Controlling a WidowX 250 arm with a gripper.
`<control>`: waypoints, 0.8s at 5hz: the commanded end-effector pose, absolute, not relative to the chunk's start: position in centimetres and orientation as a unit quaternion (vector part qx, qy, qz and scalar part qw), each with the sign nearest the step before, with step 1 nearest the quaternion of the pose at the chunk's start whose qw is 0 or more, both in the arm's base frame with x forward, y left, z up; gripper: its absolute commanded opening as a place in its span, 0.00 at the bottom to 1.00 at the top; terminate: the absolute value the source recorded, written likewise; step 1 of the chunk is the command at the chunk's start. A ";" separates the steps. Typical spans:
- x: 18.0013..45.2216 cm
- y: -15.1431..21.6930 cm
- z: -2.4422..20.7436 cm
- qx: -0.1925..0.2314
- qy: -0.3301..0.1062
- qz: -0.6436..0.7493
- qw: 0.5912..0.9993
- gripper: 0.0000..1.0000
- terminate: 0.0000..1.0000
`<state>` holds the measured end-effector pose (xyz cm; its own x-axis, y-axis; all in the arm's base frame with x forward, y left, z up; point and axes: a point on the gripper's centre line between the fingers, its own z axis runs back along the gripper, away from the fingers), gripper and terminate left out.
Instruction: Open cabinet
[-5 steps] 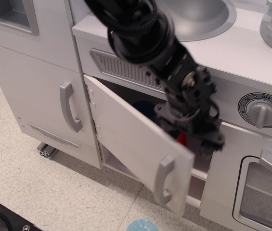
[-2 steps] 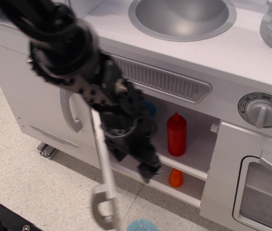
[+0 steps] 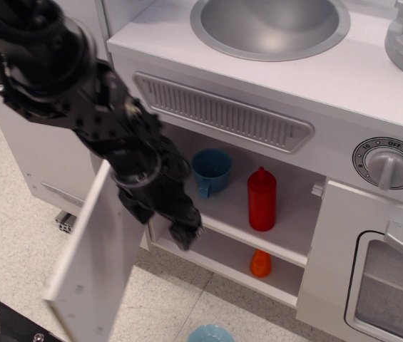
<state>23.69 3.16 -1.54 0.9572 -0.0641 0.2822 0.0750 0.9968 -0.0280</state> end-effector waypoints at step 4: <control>26.1 8.4 -0.1 0.067 -0.172 0.054 0.981 1.00 0.00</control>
<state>25.95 8.08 -1.12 0.9411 0.0927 0.3252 -0.1340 0.9852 0.1072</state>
